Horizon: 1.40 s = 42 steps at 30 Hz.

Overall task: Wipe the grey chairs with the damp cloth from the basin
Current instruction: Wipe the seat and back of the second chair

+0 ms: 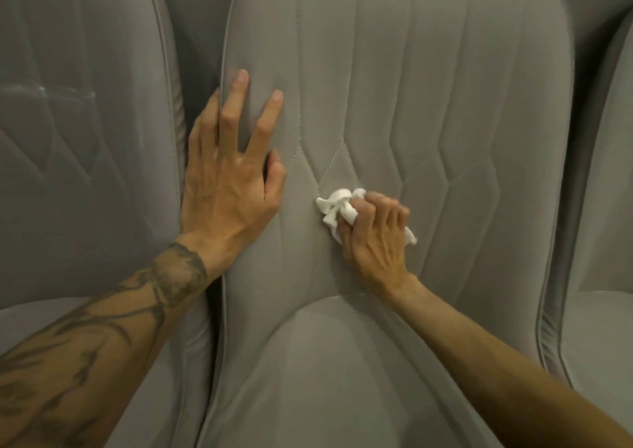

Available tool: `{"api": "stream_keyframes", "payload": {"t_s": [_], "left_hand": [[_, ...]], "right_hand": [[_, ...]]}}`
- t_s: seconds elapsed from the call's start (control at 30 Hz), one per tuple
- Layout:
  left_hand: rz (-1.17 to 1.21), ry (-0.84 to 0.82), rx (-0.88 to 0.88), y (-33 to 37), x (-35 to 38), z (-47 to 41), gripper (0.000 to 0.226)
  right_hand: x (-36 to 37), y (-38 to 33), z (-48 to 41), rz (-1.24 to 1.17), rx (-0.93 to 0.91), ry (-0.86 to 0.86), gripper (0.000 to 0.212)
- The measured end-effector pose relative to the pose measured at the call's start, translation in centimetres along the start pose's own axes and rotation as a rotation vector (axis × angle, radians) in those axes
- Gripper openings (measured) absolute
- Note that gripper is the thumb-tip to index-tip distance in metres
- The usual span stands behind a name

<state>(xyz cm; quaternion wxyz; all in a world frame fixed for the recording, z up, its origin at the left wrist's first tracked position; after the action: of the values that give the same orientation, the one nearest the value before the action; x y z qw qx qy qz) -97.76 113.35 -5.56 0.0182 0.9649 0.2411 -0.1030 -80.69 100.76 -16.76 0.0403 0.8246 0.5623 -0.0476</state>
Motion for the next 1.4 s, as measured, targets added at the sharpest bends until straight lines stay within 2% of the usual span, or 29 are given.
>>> {"api": "stream_keyframes", "payload": {"t_s": [0.13, 0.2, 0.3, 0.4, 0.5, 0.57, 0.67, 0.73, 0.87, 0.97, 1.07, 1.1, 1.17, 1.3, 1.37, 1.4], "left_hand": [[-0.006, 0.004, 0.000, -0.1, -0.1, -0.1, 0.066], [-0.010, -0.001, -0.009, -0.2, -0.1, 0.1, 0.067], [-0.022, -0.013, -0.016, 0.0, -0.2, 0.0, 0.068], [-0.056, -0.039, -0.010, -0.1, -0.5, -0.2, 0.069], [-0.089, -0.062, 0.049, -0.5, -1.0, -0.3, 0.069], [-0.113, -0.071, 0.116, -1.1, -1.3, -0.5, 0.069], [-0.153, -0.094, 0.243, -2.5, -2.0, -0.5, 0.069], [-0.153, -0.101, 0.262, -3.2, -2.4, -0.2, 0.068], [-0.171, -0.082, 0.246, -3.2, -2.1, 0.5, 0.071], [-0.170, -0.070, 0.255, -3.3, -1.9, 0.4, 0.072], [-0.173, -0.058, 0.241, -3.6, -1.8, 0.4, 0.071], [-0.171, -0.055, 0.244, -3.5, -1.9, 0.4, 0.071], [-0.172, -0.050, 0.252, -3.5, -1.8, 0.4, 0.071], [-0.174, -0.033, 0.255, -3.5, -1.5, 0.5, 0.072], [-0.177, -0.026, 0.262, -3.5, -1.5, 0.5, 0.072], [-0.172, -0.023, 0.261, -3.6, -1.6, 0.4, 0.072]], "right_hand": [[-0.6, -2.5, 4.9, -0.074, -0.188, -0.157, 0.031], [-0.5, -2.2, 3.4, -0.051, -0.163, -0.144, 0.033], [0.4, -1.9, -4.5, -0.001, -0.041, 0.031, 0.034], [1.9, -1.8, -15.0, 0.138, -0.008, 0.259, 0.029], [2.5, -2.7, -20.3, 0.204, 0.197, 0.383, 0.028], [2.2, -4.6, -18.1, 0.151, 0.199, 0.345, 0.035], [1.0, -7.1, -12.9, -0.026, -0.021, 0.109, 0.029], [0.7, -6.4, -14.9, -0.030, -0.086, 0.072, 0.026], [2.7, -5.0, -24.7, 0.138, 0.032, 0.255, 0.034], [3.2, -6.0, -25.0, 0.104, 0.190, 0.223, 0.040], [1.8, -8.9, -18.8, -0.090, -0.026, 0.067, 0.032], [1.4, -8.9, -17.6, -0.103, -0.116, 0.010, 0.031], [1.6, -7.8, -19.7, -0.007, -0.195, 0.040, 0.032], [3.1, -6.0, -26.2, 0.182, 0.068, 0.269, 0.033], [2.8, -7.5, -24.4, 0.101, 0.123, 0.231, 0.035], [2.3, -8.5, -22.4, 0.027, 0.083, 0.159, 0.034]]}}
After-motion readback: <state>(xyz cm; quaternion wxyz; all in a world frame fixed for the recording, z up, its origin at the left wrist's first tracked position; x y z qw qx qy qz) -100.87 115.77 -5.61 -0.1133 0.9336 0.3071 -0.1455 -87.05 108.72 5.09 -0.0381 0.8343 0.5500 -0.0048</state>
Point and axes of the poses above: each hand's wrist, its own z-axis away from the middle knuckle, its own x-axis out of the palm, y = z × x, the point moved 4 cm from there along -z, towards the middle knuckle, and after that the axes turned 15 degrees about y, right-handed, at the moved point
